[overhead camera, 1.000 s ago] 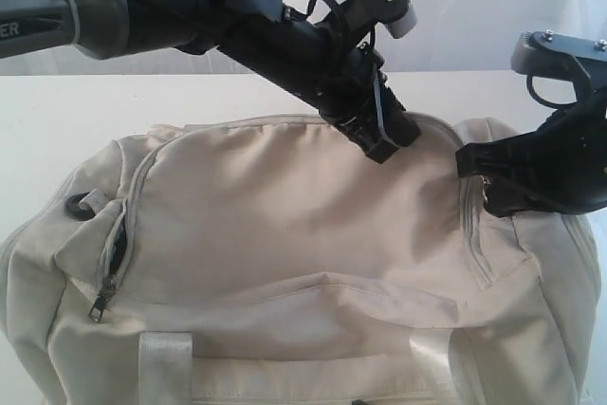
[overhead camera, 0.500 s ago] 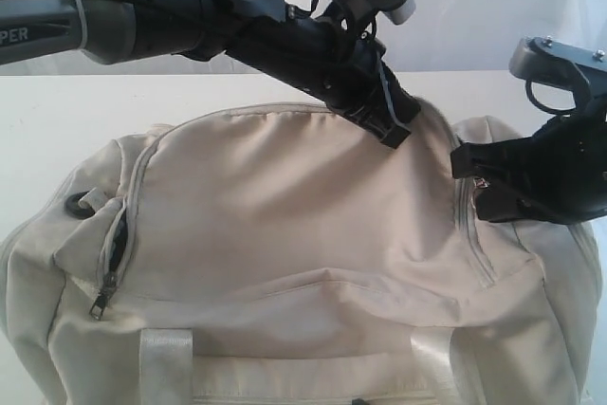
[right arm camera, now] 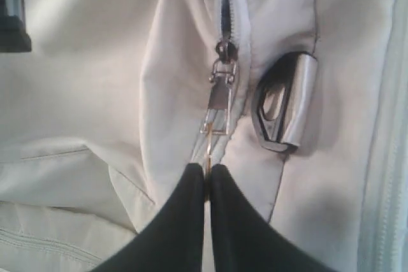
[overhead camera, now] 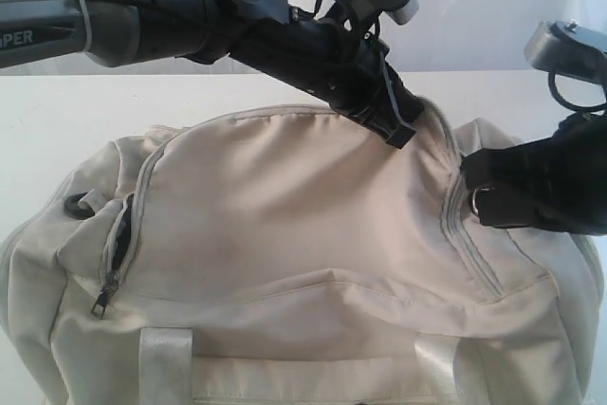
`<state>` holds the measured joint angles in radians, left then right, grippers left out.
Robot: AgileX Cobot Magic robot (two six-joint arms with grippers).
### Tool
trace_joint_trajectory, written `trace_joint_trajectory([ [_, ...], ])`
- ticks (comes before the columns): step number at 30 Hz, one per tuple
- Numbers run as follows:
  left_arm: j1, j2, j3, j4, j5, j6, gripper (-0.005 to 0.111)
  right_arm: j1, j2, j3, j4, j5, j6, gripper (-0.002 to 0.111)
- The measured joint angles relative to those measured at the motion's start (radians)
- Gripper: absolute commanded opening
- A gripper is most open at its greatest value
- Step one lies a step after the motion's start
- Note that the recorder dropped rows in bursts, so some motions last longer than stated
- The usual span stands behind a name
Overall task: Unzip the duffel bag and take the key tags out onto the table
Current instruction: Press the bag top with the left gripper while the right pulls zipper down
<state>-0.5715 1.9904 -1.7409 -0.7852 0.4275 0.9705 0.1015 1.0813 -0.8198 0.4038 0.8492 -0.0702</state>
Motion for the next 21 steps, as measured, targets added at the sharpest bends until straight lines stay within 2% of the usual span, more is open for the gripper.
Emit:
trace_joint_trajectory([
  [12, -0.002, 0.000, 0.000, -0.004, -0.010, -0.016, 0.000, 0.001, -0.130, 0.067, 0.000, 0.035, 0.000, 0.000],
  [21, -0.002, 0.000, 0.000, -0.002, -0.035, -0.019, 0.000, 0.002, -0.267, 0.073, 0.007, 0.170, 0.020, 0.000],
])
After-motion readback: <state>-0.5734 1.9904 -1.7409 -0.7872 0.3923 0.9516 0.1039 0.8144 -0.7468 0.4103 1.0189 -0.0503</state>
